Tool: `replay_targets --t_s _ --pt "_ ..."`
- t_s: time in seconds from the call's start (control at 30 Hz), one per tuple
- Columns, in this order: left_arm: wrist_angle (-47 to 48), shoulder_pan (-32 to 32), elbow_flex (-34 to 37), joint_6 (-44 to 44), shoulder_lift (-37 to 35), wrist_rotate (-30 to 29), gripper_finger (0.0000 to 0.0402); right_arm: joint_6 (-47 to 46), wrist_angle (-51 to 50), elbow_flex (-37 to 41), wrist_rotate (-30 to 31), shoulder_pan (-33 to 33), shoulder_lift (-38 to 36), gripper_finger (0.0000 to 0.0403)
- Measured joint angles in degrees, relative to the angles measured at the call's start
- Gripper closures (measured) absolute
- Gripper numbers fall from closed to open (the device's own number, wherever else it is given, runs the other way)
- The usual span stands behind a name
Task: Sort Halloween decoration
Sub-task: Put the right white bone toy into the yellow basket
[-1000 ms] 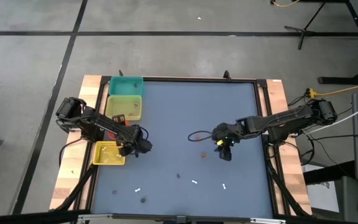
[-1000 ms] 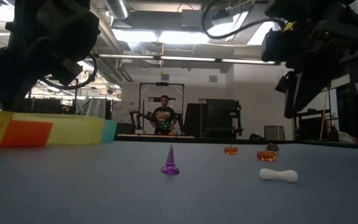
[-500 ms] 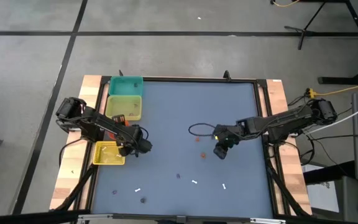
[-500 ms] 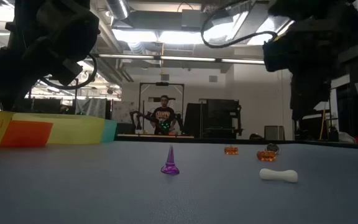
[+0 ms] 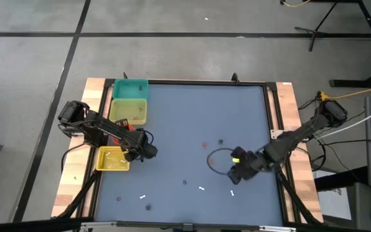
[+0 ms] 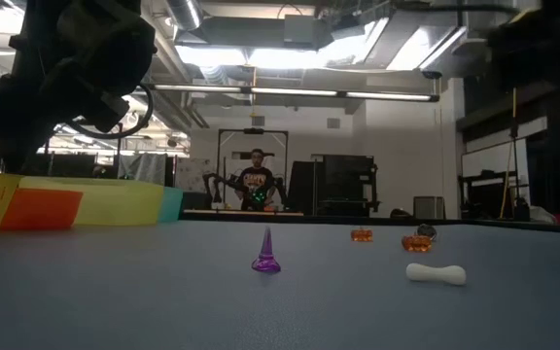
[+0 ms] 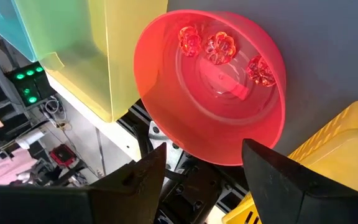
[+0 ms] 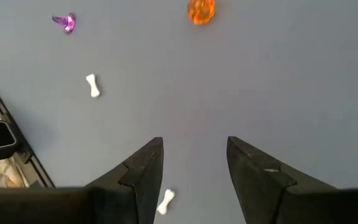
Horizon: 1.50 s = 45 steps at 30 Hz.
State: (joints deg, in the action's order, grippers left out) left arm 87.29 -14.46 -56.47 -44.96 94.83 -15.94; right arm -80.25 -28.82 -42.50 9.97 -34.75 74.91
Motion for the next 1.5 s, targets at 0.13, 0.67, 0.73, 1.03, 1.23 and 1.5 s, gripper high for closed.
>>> replay_targets --t_s 0.13,0.67,0.73,1.03,1.23,1.5 --pt "0.0 0.0 0.0 0.0 0.0 0.0 0.0209 -6.3 0.3 0.0 4.1 -5.6 2.2 0.0226" --pt "0.0 0.0 0.0 -0.1 0.0 0.0 0.0209 -11.1 1.6 -7.3 1.0 -11.4 20.1 0.0226" --pt "0.0 0.0 0.0 -0.1 0.0 0.0 0.0209 -10.9 0.5 -9.4 0.9 -11.4 20.8 0.0226" --pt "-0.2 0.0 0.0 -0.1 0.0 0.0 0.0209 -10.8 -1.3 -12.6 0.9 -11.4 20.9 0.0226" --pt "-1.1 0.0 0.0 -0.1 0.0 0.0 0.0209 -12.7 -1.3 -12.6 -2.0 -11.4 20.9 0.0226" --pt "-2.8 0.0 0.0 -0.1 0.0 0.0 0.0209 -14.3 -1.3 -12.6 -4.6 -11.4 20.9 0.0226"
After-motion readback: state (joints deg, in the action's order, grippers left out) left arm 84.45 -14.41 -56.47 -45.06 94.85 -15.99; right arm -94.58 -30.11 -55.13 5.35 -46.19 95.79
